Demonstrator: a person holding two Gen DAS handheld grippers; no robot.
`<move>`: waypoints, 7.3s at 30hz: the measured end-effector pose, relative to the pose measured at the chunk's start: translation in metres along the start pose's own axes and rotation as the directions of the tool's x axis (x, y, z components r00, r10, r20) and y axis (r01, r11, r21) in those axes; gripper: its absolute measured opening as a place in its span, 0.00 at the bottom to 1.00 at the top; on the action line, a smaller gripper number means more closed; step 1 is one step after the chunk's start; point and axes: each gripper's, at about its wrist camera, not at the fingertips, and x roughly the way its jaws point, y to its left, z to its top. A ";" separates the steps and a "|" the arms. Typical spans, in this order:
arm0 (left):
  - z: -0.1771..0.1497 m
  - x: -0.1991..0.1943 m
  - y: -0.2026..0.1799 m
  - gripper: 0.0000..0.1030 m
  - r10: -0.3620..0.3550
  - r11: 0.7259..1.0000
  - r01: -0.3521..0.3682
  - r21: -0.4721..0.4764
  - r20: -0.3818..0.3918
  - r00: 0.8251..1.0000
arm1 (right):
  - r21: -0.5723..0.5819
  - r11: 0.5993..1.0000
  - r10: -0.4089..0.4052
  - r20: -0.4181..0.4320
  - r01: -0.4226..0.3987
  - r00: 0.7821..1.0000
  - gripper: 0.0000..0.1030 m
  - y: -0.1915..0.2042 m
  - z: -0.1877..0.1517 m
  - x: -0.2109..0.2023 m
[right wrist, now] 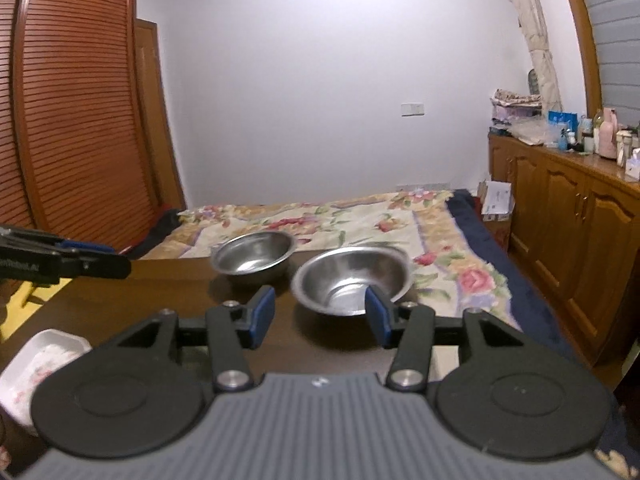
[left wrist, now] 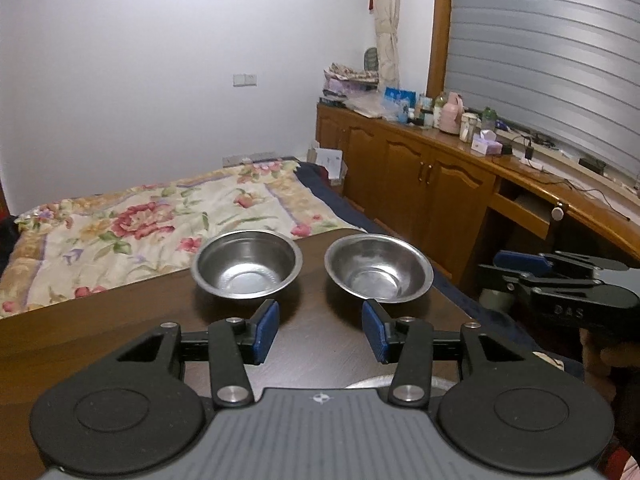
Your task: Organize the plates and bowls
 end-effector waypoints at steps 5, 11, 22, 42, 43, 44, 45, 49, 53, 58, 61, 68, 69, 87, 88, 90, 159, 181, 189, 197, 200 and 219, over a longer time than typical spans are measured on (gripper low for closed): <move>0.009 0.030 -0.008 0.48 -0.005 1.000 0.006 0.020 -0.046 0.999 | 0.012 1.000 -0.017 -0.015 0.017 1.000 0.50 -0.022 0.002 0.028; 0.023 0.064 -0.012 0.48 -0.025 1.000 0.026 0.012 -0.097 0.995 | 0.063 0.998 -0.014 -0.051 0.018 0.999 0.50 -0.044 -0.005 0.065; 0.037 0.121 -0.020 0.48 -0.036 0.999 0.043 0.032 -0.182 0.983 | 0.133 0.990 -0.031 -0.061 0.039 0.998 0.50 -0.053 -0.005 0.097; 0.036 0.175 -0.015 0.36 -0.021 0.999 0.035 0.038 -0.318 0.948 | 0.158 0.987 0.017 -0.135 0.005 0.991 0.47 -0.058 -0.004 0.108; 0.036 0.175 -0.014 0.31 -0.023 0.999 0.035 0.033 -0.319 0.947 | 0.161 0.987 0.021 -0.138 0.001 0.990 0.46 -0.058 -0.004 0.109; 0.037 0.176 -0.015 0.26 -0.025 0.999 0.036 0.027 -0.322 0.946 | 0.165 0.986 0.026 -0.143 -0.002 0.989 0.44 -0.058 -0.005 0.109; 0.037 0.177 -0.014 0.26 -0.027 0.999 0.037 0.025 -0.324 0.946 | 0.170 0.985 0.031 -0.148 -0.005 0.989 0.44 -0.059 -0.005 0.110; 0.037 0.175 -0.014 0.24 -0.021 0.999 0.030 0.022 -0.317 0.948 | 0.214 0.976 0.070 -0.162 -0.034 0.984 0.34 -0.062 -0.008 0.112; 0.039 0.165 -0.015 0.24 -0.026 0.999 0.036 0.027 -0.304 0.952 | 0.228 0.973 0.078 -0.161 -0.040 0.984 0.25 -0.062 -0.009 0.111; 0.047 0.144 -0.015 0.24 -0.036 0.999 0.044 0.021 -0.263 0.964 | 0.214 0.976 0.077 -0.142 -0.045 0.987 0.23 -0.056 -0.004 0.101; 0.053 0.131 -0.015 0.24 -0.040 0.999 0.046 0.021 -0.236 0.971 | 0.203 0.978 0.075 -0.125 -0.049 0.989 0.23 -0.051 0.004 0.093; 0.061 0.092 -0.016 0.24 -0.049 0.998 0.055 0.032 -0.163 0.985 | 0.172 0.983 0.071 -0.077 -0.057 0.994 0.23 -0.038 0.021 0.071; 0.062 0.087 -0.016 0.24 -0.048 0.998 0.054 0.034 -0.155 0.987 | 0.165 0.985 0.069 -0.070 -0.057 0.995 0.23 -0.035 0.023 0.068; 0.060 0.008 -0.016 0.25 -0.044 0.998 0.046 0.048 -0.045 0.998 | 0.072 0.995 0.067 0.026 -0.069 0.997 0.22 0.000 0.053 0.025; 0.059 0.003 -0.016 0.25 -0.042 0.998 0.044 0.050 -0.040 0.998 | 0.070 0.995 0.069 0.031 -0.071 0.997 0.22 0.001 0.053 0.023; 0.058 -0.007 -0.017 0.25 -0.036 0.998 0.038 0.054 -0.028 0.999 | 0.065 0.995 0.073 0.042 -0.076 0.996 0.22 0.005 0.055 0.018; -0.100 -0.049 -0.017 0.27 0.017 1.000 -0.017 0.004 -0.130 0.991 | 0.020 0.991 0.136 -0.158 -0.134 0.978 0.14 0.061 -0.054 -0.009; -0.103 -0.048 -0.014 0.27 0.060 0.998 -0.062 -0.011 -0.094 0.994 | -0.196 0.975 0.075 -0.176 -0.110 0.981 0.11 0.081 -0.047 -0.003; -0.103 -0.053 -0.012 0.27 0.052 0.998 -0.055 -0.025 -0.077 0.996 | -0.210 0.970 0.082 -0.195 -0.123 0.977 0.12 0.086 -0.048 0.002; -0.102 -0.059 -0.008 0.28 0.046 0.998 -0.049 -0.045 -0.054 0.997 | -0.209 0.970 0.082 -0.198 -0.123 0.977 0.13 0.088 -0.048 0.005; -0.102 -0.061 -0.007 0.33 0.036 0.998 -0.038 -0.049 -0.048 0.998 | -0.185 0.975 0.086 -0.188 -0.122 0.978 0.13 0.086 -0.048 0.005; -0.093 -0.070 0.002 0.89 0.095 0.993 -0.093 -0.076 0.025 0.995 | -0.068 0.991 0.107 -0.096 -0.114 0.990 0.14 0.072 -0.034 -0.015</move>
